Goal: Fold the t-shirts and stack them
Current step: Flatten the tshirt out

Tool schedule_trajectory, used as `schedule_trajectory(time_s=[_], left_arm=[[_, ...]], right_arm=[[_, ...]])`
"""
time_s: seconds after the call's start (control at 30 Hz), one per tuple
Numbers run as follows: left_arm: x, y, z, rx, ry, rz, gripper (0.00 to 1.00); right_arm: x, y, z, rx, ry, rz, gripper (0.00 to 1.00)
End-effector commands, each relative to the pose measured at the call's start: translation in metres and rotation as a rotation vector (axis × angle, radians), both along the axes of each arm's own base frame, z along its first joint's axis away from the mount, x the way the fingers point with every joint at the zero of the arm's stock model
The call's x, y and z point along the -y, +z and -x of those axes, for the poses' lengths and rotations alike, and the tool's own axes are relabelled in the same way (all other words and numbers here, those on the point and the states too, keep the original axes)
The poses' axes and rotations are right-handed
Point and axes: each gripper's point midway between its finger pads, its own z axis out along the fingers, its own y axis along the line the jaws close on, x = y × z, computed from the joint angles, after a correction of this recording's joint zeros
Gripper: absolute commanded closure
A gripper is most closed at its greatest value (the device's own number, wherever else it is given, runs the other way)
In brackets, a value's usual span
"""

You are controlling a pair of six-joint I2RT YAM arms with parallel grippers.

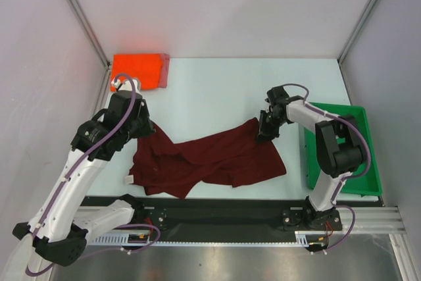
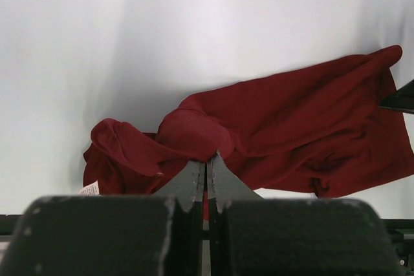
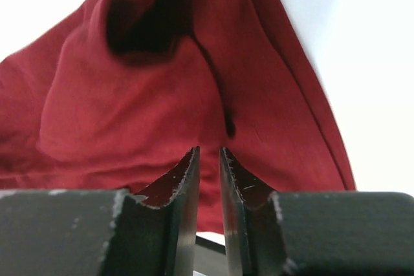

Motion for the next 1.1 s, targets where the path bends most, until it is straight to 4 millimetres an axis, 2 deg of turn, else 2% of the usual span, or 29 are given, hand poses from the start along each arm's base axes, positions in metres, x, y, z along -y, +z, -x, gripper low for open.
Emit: schedule_trajectory(time_s=[0.0,0.03,0.07,0.13,0.17,0.3,0.43,0.6,0.63,0.7,0.73,0.83,0.87,1.07], left_arm=[[0.001,0.011,-0.003,0.027,0.011,0.028,1.00],[0.001,0.011,-0.002,0.027,0.012,0.026,1.00],[0.000,0.010,-0.001,0.022,0.015,0.024,1.00],[0.000,0.009,-0.002,0.016,0.017,0.022,1.00],[-0.001,0.009,-0.001,0.016,0.017,0.022,1.00],[-0.001,0.008,-0.002,0.006,0.018,0.015,1.00],[0.002,0.007,-0.003,-0.001,0.006,0.014,1.00],[0.004,0.008,-0.005,0.005,0.000,0.017,1.00],[0.003,0.008,-0.005,0.009,0.000,0.018,1.00],[0.004,0.006,-0.004,0.004,-0.003,0.018,1.00],[0.004,0.005,-0.004,0.002,-0.007,0.018,1.00],[0.004,0.004,-0.003,0.000,-0.009,0.015,1.00],[0.004,0.004,-0.003,0.004,-0.011,0.017,1.00],[0.005,0.003,-0.003,0.002,-0.018,0.014,1.00]], right_arm=[[-0.021,0.000,-0.023,0.036,0.001,-0.082,0.76],[-0.028,-0.001,-0.025,0.035,0.016,-0.094,0.75],[-0.031,-0.011,-0.025,0.007,0.021,-0.094,0.74],[-0.042,-0.009,-0.036,0.023,0.036,-0.106,0.74],[-0.046,-0.017,-0.037,0.010,0.046,-0.100,0.74],[-0.070,0.001,-0.067,0.067,0.060,-0.130,0.74],[-0.080,0.006,-0.082,0.072,0.059,-0.136,0.72],[-0.065,0.015,-0.074,0.081,0.065,-0.070,0.66],[-0.063,0.023,-0.072,0.099,0.073,-0.066,0.63],[-0.055,0.022,-0.061,0.087,0.071,-0.044,0.61],[-0.052,0.029,-0.059,0.103,0.069,-0.044,0.60],[-0.040,0.027,-0.049,0.093,0.051,-0.025,0.57],[-0.039,0.035,-0.047,0.108,0.039,-0.033,0.57],[-0.024,0.023,-0.028,0.077,-0.009,-0.038,0.55]])
